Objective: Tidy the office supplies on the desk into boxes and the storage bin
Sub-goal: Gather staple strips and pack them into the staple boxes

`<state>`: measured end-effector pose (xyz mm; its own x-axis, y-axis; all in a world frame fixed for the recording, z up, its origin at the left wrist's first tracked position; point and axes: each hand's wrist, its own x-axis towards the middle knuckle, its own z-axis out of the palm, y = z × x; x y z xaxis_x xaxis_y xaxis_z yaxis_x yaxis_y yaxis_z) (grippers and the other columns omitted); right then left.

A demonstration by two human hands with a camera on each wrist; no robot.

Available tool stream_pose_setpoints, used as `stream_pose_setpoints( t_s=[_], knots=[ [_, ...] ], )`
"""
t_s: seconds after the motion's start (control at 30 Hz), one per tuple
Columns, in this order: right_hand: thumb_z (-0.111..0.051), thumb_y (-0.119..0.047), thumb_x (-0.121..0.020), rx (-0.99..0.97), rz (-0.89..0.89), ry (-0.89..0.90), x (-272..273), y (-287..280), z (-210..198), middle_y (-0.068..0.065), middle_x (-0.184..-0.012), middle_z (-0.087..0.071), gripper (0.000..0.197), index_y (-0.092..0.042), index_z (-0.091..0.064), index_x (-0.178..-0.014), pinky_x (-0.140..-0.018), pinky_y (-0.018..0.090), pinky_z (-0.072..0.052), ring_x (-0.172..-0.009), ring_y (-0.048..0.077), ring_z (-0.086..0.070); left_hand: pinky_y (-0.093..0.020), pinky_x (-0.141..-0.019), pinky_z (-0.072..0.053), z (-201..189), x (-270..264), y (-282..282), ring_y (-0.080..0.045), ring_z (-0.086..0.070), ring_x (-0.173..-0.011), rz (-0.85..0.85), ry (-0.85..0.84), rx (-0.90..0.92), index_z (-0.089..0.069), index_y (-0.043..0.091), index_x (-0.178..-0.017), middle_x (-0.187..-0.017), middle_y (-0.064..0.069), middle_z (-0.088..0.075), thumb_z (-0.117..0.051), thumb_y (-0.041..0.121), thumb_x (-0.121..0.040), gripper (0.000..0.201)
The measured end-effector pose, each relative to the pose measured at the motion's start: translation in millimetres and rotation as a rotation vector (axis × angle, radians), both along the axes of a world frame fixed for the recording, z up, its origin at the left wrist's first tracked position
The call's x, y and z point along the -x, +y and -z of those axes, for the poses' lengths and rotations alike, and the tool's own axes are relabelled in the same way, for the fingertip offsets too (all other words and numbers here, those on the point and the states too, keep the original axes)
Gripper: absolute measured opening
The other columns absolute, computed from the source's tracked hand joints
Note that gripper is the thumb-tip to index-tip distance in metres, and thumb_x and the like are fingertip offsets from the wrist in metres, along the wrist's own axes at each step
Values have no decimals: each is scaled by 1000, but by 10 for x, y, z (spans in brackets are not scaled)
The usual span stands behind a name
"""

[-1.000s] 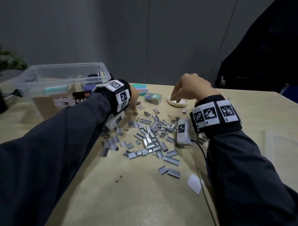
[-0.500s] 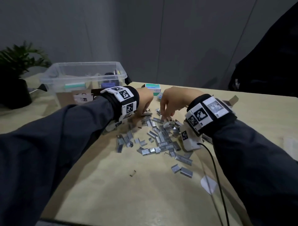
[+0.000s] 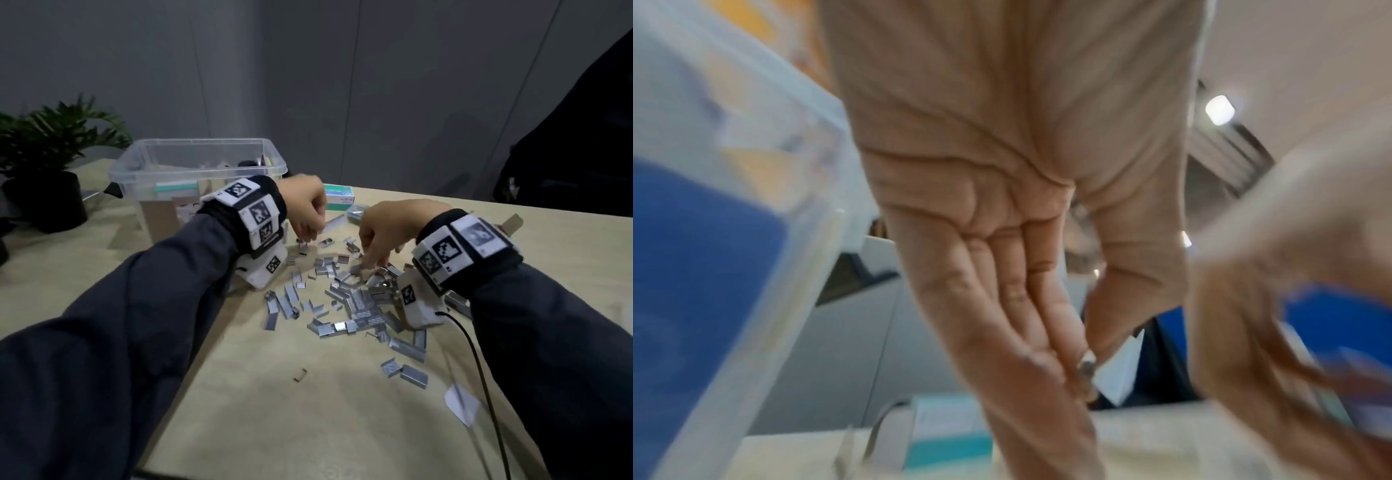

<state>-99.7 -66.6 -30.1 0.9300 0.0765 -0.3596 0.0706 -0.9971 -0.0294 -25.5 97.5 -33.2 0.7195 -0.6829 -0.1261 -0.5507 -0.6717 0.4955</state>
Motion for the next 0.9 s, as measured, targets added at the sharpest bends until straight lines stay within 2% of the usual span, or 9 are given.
stream_pose_setpoints(
  t_s=[0.07,0.17,0.27,0.33,0.43,0.57,0.73,0.83,0.9],
  knots=[
    [-80,-33,-76,-134,34,-14,15,-97,-37,-6,-73,-75,25,-10,-73,-84,-63,23,-48,-78,9,-72,-28,-60,-59,-120,34,130,-28,-73,-69,-30,114,214,-60,-8,-83,-78,-23,-72,-63,-6,-86,5],
    [-83,-31,-74,-299,50,-51,45,-186,-85,-4,-76,-76,25,-9,-73,-82,-65,23,-50,-76,7,-72,-23,-57,-58,-237,71,320,-26,-73,-67,-45,144,384,-59,-6,-86,-79,-22,-72,-60,-7,-88,3],
    [-77,-22,-83,-397,41,-80,101,-194,-168,-1,-79,-76,14,-9,-73,-84,-64,22,-49,-78,9,-73,-25,-58,-59,-273,67,491,-27,-73,-70,-52,126,402,-58,-5,-84,-78,-21,-72,-59,-7,-88,5],
    [-75,-22,-85,-444,41,-143,138,-166,-248,-2,-79,-76,12,-10,-72,-87,-65,22,-48,-77,8,-73,-27,-61,-60,-287,61,591,-26,-74,-70,-58,116,402,-59,-6,-84,-77,-20,-72,-59,-8,-88,4],
    [-75,-25,-85,-493,34,-254,163,-126,-320,-4,-75,-76,14,-12,-71,-85,-62,20,-48,-71,7,-73,-22,-57,-58,-305,35,725,-21,-73,-66,-80,150,418,-59,-6,-82,-70,-14,-72,-60,-10,-87,7],
    [-68,-28,-90,-397,30,-165,120,-43,-242,-5,-73,-75,17,-14,-72,-81,-63,21,-49,-69,4,-71,-21,-57,-58,-349,-1,922,-18,-72,-62,-126,132,447,-61,-6,-81,-67,-10,-72,-63,-10,-84,6],
    [-68,-36,-89,-205,47,74,-19,51,-44,-4,-77,-75,22,-16,-73,-80,-67,23,-50,-75,7,-69,-23,-56,-58,-273,-6,1132,-15,-69,-57,-179,39,654,-63,-5,-81,-61,-6,-70,-65,-11,-82,7],
    [-67,-44,-89,-131,47,-17,-215,172,-36,-6,-82,-75,26,-20,-74,-94,-72,26,-55,-84,10,-71,-24,-58,-59,-204,-10,1134,-15,-70,-58,-155,0,730,-63,-7,-83,-62,-6,-70,-66,-11,-82,4],
    [-58,-38,-96,-139,0,-48,-349,302,-62,-2,-100,-74,23,-27,-69,-114,-79,30,-58,-95,15,-70,-26,-60,-60,-180,-26,1108,-16,-70,-60,-142,3,779,-63,-6,-82,-63,-6,-70,-66,-11,-82,5]
  ],
)
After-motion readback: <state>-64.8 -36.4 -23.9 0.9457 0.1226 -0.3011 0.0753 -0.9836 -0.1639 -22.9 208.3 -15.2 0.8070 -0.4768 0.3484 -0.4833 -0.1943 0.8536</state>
